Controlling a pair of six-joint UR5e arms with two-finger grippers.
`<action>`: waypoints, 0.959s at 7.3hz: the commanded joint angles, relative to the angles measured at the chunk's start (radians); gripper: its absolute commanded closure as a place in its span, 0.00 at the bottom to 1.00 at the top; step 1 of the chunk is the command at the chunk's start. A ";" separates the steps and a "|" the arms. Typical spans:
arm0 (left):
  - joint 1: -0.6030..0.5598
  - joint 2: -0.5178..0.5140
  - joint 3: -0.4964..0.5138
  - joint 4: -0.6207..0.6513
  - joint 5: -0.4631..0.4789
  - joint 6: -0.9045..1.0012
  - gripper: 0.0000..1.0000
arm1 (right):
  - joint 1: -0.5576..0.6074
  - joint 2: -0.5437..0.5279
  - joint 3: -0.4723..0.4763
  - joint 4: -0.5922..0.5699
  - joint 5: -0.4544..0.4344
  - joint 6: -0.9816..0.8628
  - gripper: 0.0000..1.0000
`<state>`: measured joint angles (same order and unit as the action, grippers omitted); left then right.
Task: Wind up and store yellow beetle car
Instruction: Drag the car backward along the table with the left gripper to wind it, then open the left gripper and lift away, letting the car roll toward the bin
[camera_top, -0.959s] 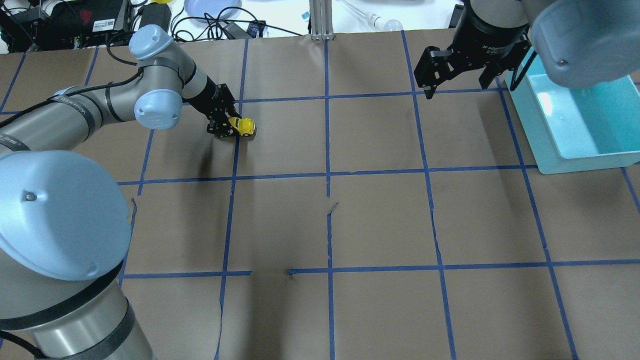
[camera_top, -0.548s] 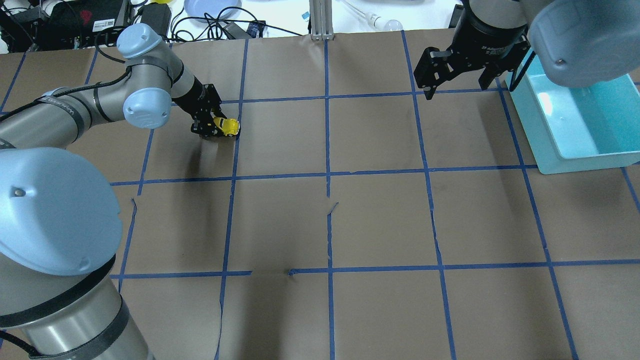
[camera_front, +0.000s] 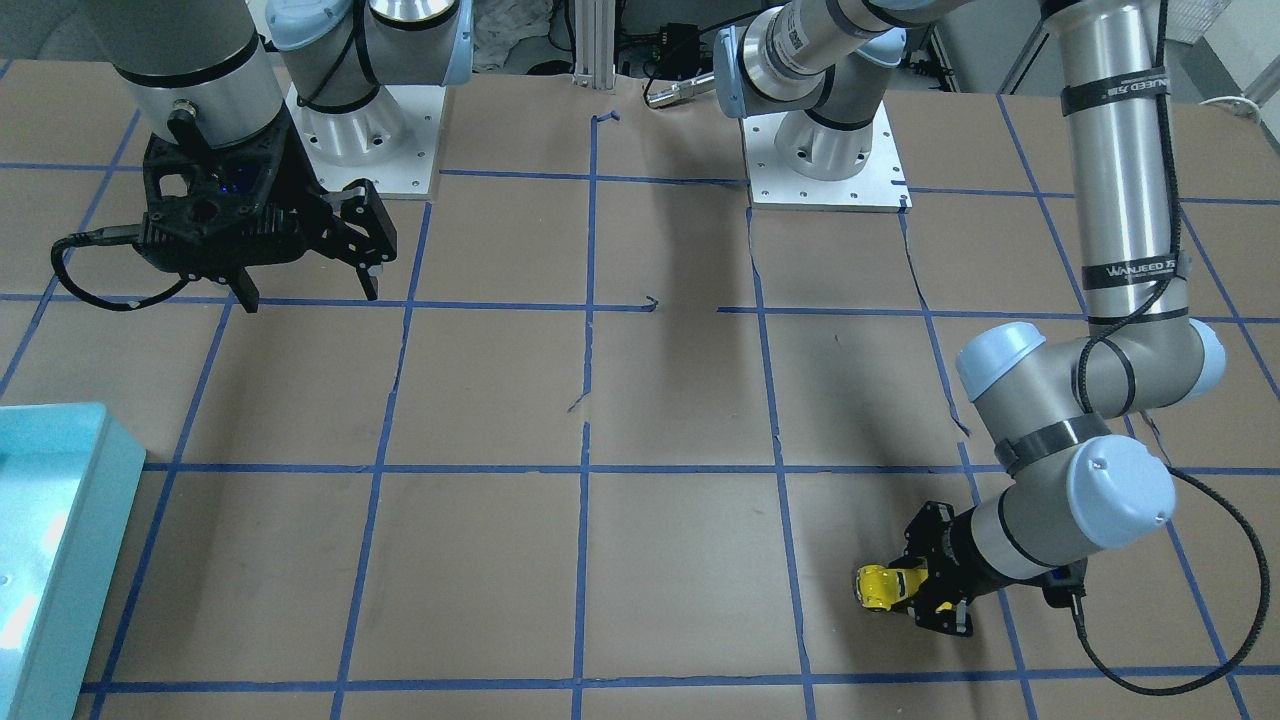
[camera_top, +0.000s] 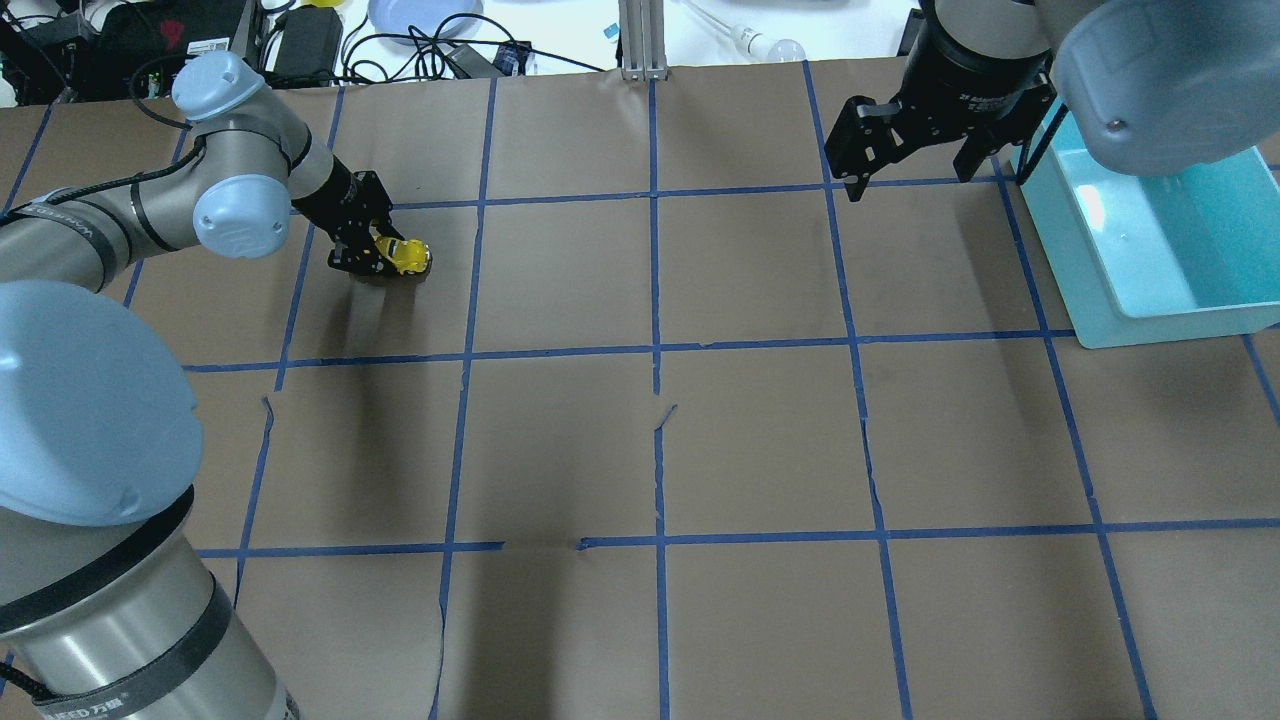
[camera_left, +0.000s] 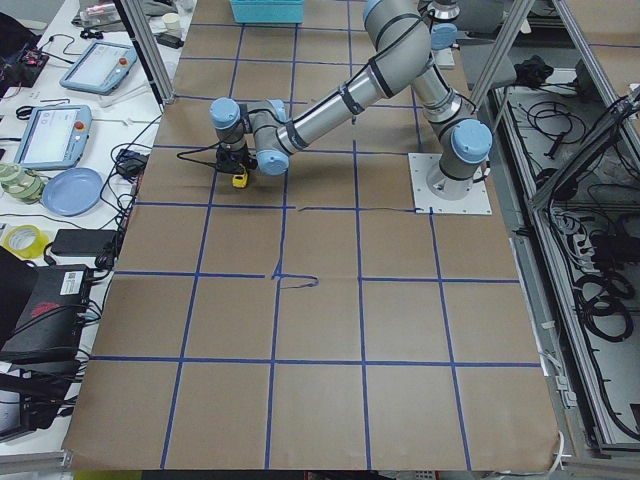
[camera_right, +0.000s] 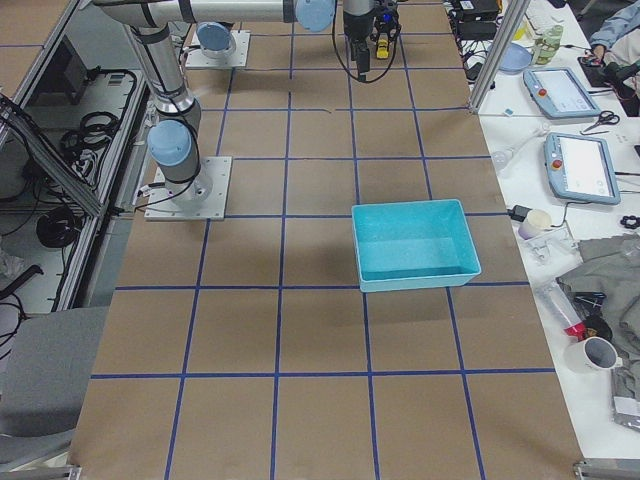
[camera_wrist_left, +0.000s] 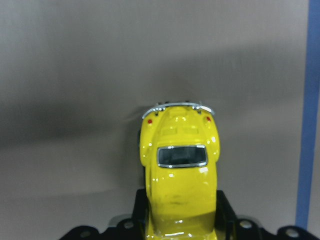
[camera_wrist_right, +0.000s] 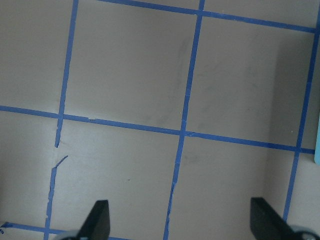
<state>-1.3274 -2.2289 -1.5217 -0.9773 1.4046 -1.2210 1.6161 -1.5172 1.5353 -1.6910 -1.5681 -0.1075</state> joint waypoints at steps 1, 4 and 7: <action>0.075 0.000 -0.008 -0.001 0.008 0.070 1.00 | 0.002 0.000 0.000 -0.001 0.000 0.000 0.00; 0.116 0.020 -0.005 -0.009 -0.005 0.088 0.08 | 0.002 0.005 -0.001 -0.001 0.000 0.000 0.00; 0.097 0.072 0.002 -0.011 -0.003 0.087 0.00 | 0.002 0.005 -0.003 -0.001 0.000 -0.004 0.00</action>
<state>-1.2236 -2.1798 -1.5220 -0.9863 1.3993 -1.1339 1.6180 -1.5126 1.5328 -1.6920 -1.5671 -0.1083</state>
